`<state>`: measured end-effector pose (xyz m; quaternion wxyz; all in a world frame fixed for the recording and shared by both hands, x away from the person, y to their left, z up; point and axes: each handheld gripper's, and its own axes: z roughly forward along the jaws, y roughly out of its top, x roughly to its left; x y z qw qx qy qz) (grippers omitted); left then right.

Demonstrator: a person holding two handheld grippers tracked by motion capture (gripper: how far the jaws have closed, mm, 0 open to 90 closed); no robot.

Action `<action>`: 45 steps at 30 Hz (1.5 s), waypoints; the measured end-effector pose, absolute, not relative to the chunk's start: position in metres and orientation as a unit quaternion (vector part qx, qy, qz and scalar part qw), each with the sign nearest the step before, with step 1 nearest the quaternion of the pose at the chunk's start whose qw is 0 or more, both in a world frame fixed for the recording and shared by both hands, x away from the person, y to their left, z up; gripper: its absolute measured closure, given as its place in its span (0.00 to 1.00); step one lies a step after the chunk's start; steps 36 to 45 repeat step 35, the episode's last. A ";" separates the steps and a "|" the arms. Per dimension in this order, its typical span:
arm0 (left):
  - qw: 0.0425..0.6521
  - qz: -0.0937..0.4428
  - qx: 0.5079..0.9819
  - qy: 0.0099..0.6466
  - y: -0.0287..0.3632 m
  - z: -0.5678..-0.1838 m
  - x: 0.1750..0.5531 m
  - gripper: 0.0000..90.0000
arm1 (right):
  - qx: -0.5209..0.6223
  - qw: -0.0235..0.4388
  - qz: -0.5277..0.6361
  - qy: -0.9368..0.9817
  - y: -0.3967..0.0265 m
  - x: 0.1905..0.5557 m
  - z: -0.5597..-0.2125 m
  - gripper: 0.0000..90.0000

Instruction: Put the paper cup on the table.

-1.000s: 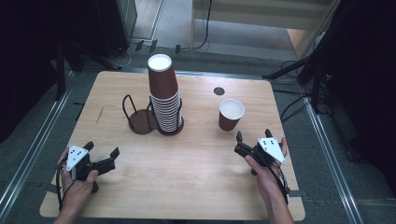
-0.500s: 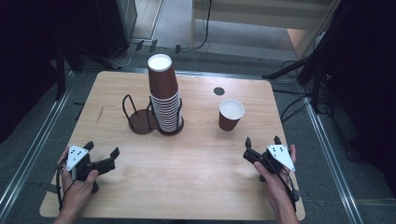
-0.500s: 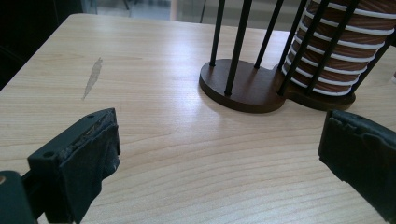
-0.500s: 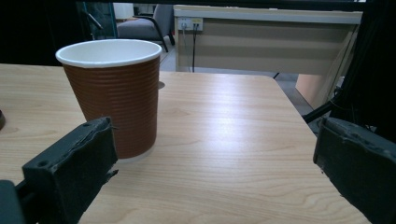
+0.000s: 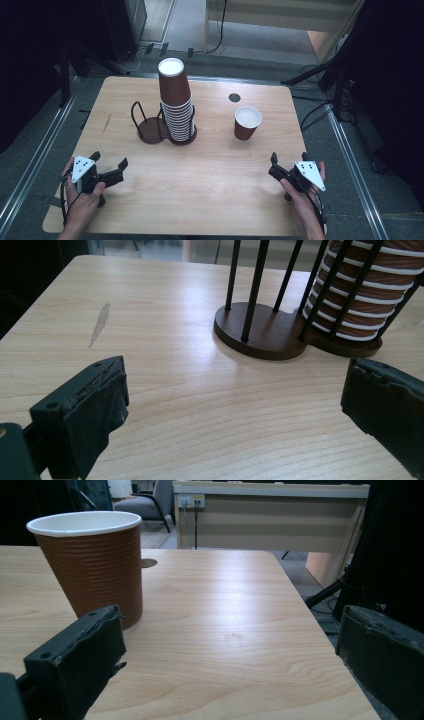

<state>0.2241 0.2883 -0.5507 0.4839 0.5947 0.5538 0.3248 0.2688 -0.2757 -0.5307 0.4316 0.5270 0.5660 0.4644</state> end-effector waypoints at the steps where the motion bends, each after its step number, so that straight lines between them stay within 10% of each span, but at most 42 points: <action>1: 0.484 0.325 0.595 0.554 0.288 -0.551 0.224 0.00 | 0.527 0.432 0.464 0.566 -0.277 0.268 -0.531 0.00; 45: 0.488 0.329 0.585 0.558 0.296 -0.547 0.226 0.00 | 0.542 0.441 0.439 0.565 -0.302 0.230 -0.544 0.00</action>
